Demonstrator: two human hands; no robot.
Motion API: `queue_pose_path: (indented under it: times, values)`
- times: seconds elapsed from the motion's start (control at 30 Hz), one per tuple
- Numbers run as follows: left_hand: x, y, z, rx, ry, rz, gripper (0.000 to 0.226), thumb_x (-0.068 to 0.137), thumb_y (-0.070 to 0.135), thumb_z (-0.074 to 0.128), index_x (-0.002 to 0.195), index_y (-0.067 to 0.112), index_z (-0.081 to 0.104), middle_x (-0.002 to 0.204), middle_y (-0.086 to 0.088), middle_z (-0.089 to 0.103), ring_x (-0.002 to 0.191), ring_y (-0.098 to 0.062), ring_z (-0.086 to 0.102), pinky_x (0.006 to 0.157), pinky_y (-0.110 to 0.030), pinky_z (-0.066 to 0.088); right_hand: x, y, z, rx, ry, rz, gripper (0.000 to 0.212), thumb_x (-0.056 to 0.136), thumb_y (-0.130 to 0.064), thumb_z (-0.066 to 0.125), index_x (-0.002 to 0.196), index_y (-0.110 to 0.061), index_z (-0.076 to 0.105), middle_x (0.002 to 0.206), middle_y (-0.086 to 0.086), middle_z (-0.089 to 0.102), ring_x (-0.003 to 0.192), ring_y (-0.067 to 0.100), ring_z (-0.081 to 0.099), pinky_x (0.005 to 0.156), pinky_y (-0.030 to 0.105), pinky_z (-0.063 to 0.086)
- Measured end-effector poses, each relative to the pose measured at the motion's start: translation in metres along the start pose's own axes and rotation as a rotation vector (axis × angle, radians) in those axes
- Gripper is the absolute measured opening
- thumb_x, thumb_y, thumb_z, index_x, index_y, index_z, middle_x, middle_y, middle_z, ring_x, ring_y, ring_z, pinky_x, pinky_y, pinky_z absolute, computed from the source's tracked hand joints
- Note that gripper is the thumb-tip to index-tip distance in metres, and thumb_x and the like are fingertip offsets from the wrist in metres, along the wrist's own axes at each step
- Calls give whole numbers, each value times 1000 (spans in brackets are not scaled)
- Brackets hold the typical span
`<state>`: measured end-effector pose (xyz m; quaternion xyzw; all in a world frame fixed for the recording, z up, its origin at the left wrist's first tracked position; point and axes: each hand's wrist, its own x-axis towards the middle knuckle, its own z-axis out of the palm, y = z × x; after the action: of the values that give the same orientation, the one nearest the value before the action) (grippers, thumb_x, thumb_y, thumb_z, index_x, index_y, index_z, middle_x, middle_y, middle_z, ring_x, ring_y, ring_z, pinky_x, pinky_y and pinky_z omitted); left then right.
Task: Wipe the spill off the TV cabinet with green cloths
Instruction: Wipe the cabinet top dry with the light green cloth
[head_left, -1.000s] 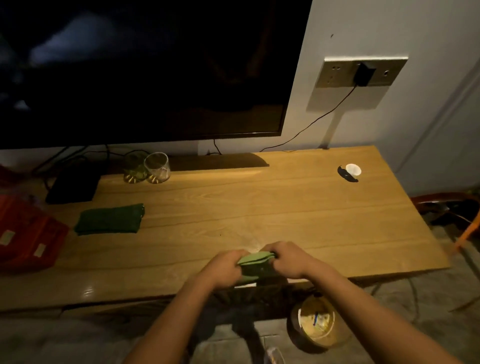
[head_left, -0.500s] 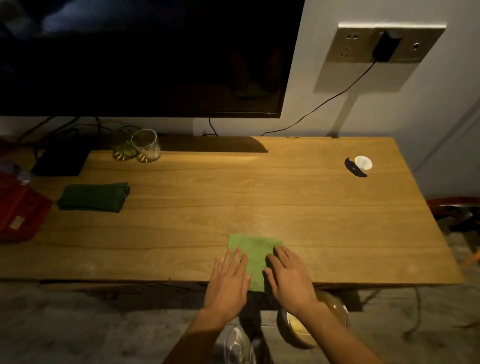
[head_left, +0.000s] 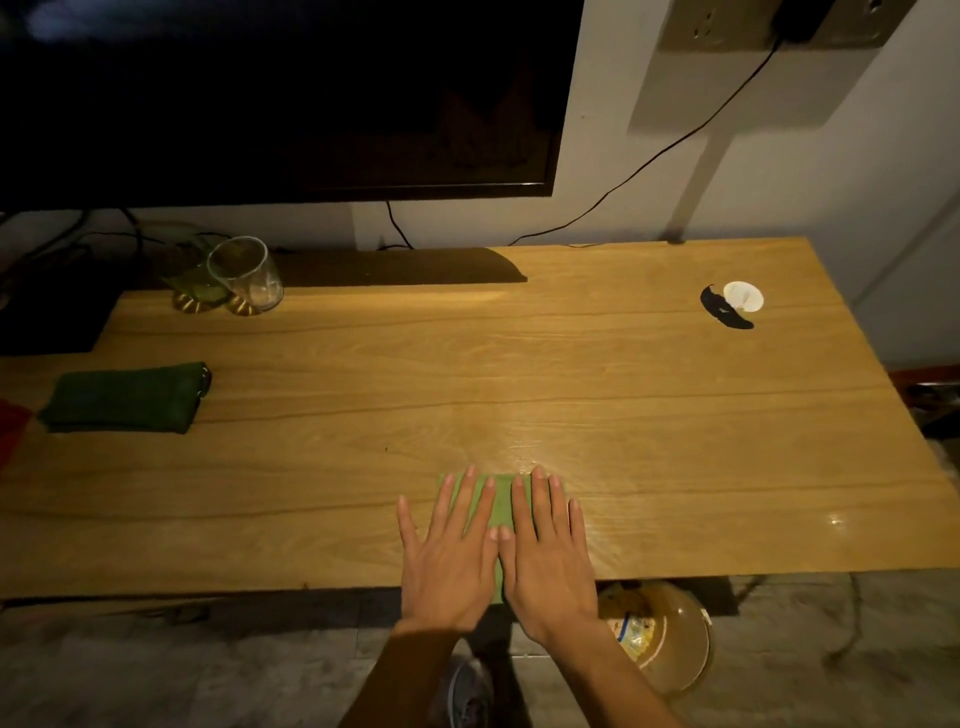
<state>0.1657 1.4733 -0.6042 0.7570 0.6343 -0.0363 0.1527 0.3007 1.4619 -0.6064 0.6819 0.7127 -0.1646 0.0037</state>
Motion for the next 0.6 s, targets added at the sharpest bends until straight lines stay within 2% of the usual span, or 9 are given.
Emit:
queue_pose_path:
  times: [0.1,0.2,0.33,0.4,0.5,0.6]
  values:
    - [-1,2,2,-11,31,-23,54,99,50,-5,152,40,-10,162,12,-16,148,-14,-20,114,-62,-14,1,4,2,-27,-1,-12,59,103,-44,4,153,-19,-15,160,9,-26,144,22,-31,119,45,-14]
    - [0,7,8,-8,66,-81,53,101,50,1,153,42,-7,163,9,-11,150,-17,-15,115,-64,-9,1,2,4,-18,9,36,59,101,-46,2,154,-23,-12,161,10,-22,146,24,-27,119,51,-8]
    - [4,11,9,-1,76,-102,53,103,49,17,154,40,6,164,4,6,151,-23,4,114,-68,5,4,1,3,10,40,89,58,102,-48,9,155,-26,13,163,12,3,151,29,-1,117,61,8]
    - [8,12,8,13,77,-100,53,102,50,19,154,40,9,164,3,8,150,-24,8,112,-69,7,7,2,4,19,49,100,57,102,-48,13,154,-27,18,163,12,8,151,29,4,115,64,10]
    - [19,11,5,39,45,-94,53,101,52,14,153,42,7,164,4,2,150,-24,3,111,-70,0,16,5,4,4,53,108,57,101,-48,15,155,-28,16,164,12,6,151,29,1,115,66,7]
    - [35,9,4,45,39,-99,53,98,54,-3,150,47,-12,162,8,-18,149,-19,-16,110,-69,-13,31,8,2,-18,45,110,58,101,-50,7,155,-30,4,164,11,-6,150,27,-11,116,64,-2]
